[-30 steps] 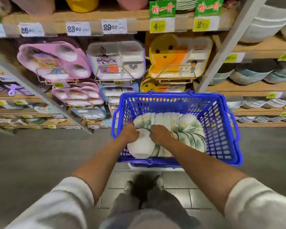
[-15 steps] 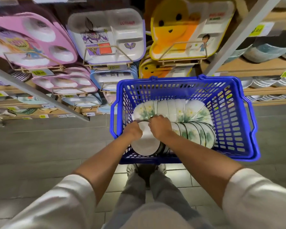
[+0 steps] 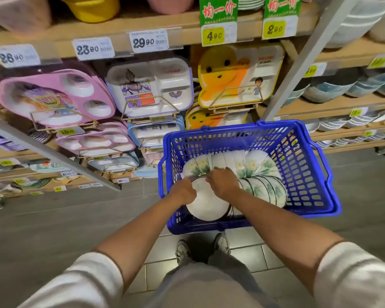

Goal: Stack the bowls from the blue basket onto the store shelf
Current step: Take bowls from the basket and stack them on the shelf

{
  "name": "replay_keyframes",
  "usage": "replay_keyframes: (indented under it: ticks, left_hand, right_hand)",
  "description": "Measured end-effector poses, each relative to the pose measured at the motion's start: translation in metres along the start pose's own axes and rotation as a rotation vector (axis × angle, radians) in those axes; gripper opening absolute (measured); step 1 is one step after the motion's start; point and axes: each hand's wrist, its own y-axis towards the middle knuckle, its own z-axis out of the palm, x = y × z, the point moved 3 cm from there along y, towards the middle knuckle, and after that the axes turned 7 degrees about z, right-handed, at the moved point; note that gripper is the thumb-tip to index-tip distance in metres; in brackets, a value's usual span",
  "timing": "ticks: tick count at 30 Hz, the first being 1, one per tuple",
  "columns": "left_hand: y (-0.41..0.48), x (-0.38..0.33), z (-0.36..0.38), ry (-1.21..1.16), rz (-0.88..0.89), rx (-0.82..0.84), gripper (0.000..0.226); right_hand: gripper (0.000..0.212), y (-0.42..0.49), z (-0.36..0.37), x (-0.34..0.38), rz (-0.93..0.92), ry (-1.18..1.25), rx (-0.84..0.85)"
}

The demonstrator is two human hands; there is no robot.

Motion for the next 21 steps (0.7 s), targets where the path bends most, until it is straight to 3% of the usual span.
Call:
replay_keyframes:
  ticks: [6, 12, 16, 21]
  left_hand:
    - [-0.017, 0.000, -0.024, -0.194, 0.116, -0.164, 0.047]
    - [-0.032, -0.008, -0.065, -0.768, 0.263, -0.295, 0.046]
    - [-0.048, -0.028, -0.089, -1.222, 0.302, -0.247, 0.036]
    - [-0.069, -0.071, -0.124, -1.437, 0.334, -0.247, 0.032]
  right_hand:
    - [0.033, -0.008, -0.048, 0.001, 0.032, 0.151, 0.022]
    - [0.026, -0.017, -0.118, -0.006, 0.098, 0.406, -0.045]
    - [0.023, -0.031, -0.168, -0.010, 0.162, 0.612, -0.089]
    - [0.047, -0.056, -0.221, -0.017, 0.182, 0.880, -0.160]
